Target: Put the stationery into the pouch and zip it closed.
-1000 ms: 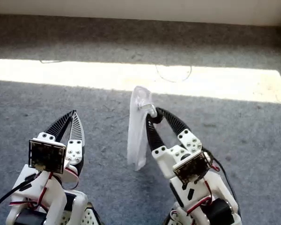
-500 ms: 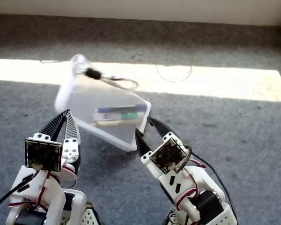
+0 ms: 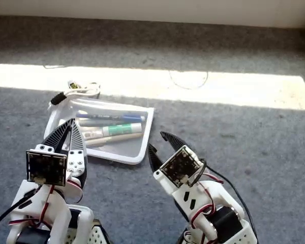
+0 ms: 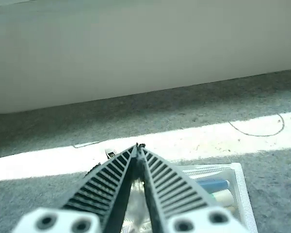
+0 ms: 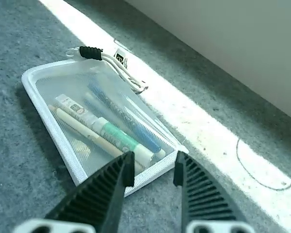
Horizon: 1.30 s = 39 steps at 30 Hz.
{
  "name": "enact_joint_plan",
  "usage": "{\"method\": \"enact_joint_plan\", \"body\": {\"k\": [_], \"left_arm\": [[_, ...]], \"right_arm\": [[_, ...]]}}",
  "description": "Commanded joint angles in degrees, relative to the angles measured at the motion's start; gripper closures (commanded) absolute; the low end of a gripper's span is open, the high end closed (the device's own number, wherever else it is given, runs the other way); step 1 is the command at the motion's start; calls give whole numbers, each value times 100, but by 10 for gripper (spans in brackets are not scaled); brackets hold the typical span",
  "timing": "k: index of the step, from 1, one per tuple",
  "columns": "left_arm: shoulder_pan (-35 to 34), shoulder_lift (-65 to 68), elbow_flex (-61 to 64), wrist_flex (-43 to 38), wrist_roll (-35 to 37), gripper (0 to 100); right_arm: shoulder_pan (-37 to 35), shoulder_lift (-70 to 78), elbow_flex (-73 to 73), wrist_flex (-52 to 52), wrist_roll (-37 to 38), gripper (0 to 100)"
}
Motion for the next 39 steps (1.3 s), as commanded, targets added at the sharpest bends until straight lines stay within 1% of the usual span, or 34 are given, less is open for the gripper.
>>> {"method": "enact_joint_plan", "body": {"k": [1, 6, 11, 14, 19, 22, 25, 29, 34, 39], "left_arm": [[-48, 13, 22, -387, 53, 993], [-22, 13, 391, -747, 53, 993], [-13, 13, 444, -774, 53, 993], [-13, 13, 444, -774, 53, 993], [-4, 13, 541, -782, 53, 993], [-4, 13, 708, -993, 53, 993], [-4, 13, 892, -1222, 53, 993], [-4, 13, 1042, -1398, 53, 993], [-4, 13, 1051, -1407, 53, 993], [101, 13, 1332, -1679, 26, 993]], "right_arm": [[171, -57, -40, 75, -44, 871], [558, -57, -40, 84, -44, 875], [637, -57, -57, 75, -44, 965], [655, -57, -66, 75, -44, 968], [910, -57, -75, 66, -88, 971], [1156, -66, -92, 66, -554, 972], [1446, -66, -92, 66, -853, 972], [1640, -66, -92, 57, -1073, 972], [1684, -66, -84, 57, -1196, 972], [1965, -66, -101, 57, -1591, 972]]}}
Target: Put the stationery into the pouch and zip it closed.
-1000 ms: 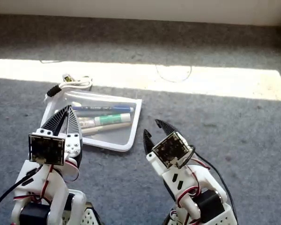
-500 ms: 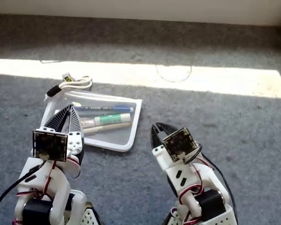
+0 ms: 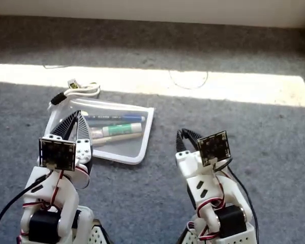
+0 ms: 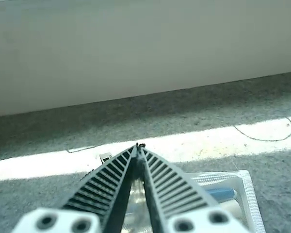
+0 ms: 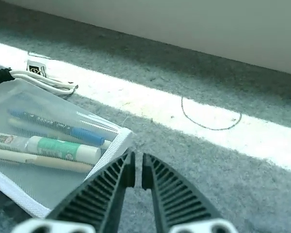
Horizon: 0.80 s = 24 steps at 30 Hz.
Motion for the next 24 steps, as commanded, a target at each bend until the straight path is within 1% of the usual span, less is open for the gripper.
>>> {"method": "enact_joint_plan", "body": {"k": [1, 4, 24], "left_arm": [[154, 13, 207, -404, 18, 993], [242, 13, 233, -413, 18, 993], [242, 13, 215, -396, 18, 993]], "right_arm": [[277, -66, -101, -4, -255, 972], [365, -66, -101, -4, -273, 972], [374, -75, -119, -4, -281, 993]]}}
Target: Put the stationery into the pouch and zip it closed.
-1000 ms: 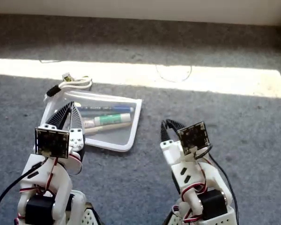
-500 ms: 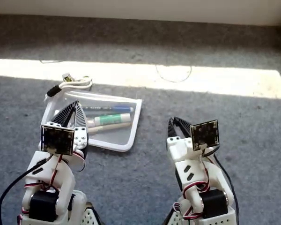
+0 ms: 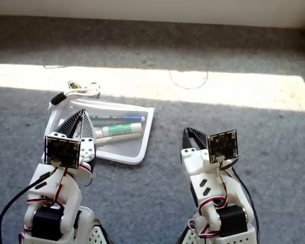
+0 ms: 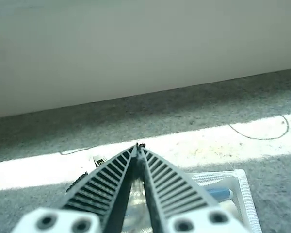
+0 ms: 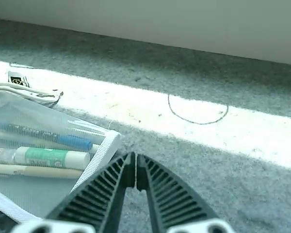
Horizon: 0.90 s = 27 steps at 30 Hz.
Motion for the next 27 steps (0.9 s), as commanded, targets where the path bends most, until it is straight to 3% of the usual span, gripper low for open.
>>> {"method": "enact_joint_plan", "body": {"k": [1, 11, 18, 27], "left_arm": [[110, 4, -66, -105, 26, 993], [101, 4, -514, -105, 53, 993], [66, 4, -963, -88, 18, 993], [-189, 4, -1191, 993, 9, 989]], "right_arm": [[75, -75, -180, -4, -53, 993], [92, -75, -884, 48, -35, 993], [549, -75, -1613, 365, -18, 993], [576, -75, -2492, 1640, -26, 992]]}}
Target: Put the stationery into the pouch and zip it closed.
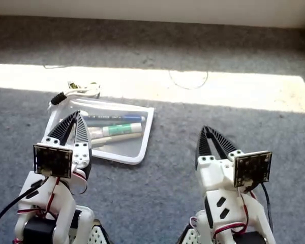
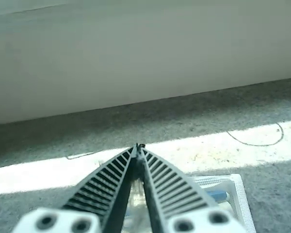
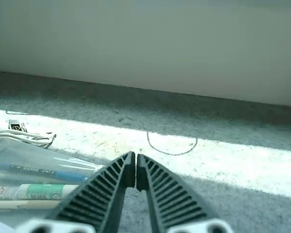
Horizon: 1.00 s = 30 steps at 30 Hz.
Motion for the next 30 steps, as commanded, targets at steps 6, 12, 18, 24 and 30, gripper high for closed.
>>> {"method": "enact_joint_plan", "body": {"k": [6, 12, 18, 24, 30], "left_arm": [[-497, 4, -532, 985, 18, 989], [-505, 4, -374, 1538, 18, 989], [-523, 4, 400, 1424, 18, 989], [-523, 4, 1059, 1424, 18, 989], [-523, 4, 1807, 1152, 18, 989]], "right_arm": [[48, -13, -382, 813, -9, 992], [48, -13, -338, 1200, -9, 992], [48, -13, -57, 1525, -9, 992], [48, -13, 690, 1481, -9, 992], [57, -13, 1051, 1376, -9, 992]]}}
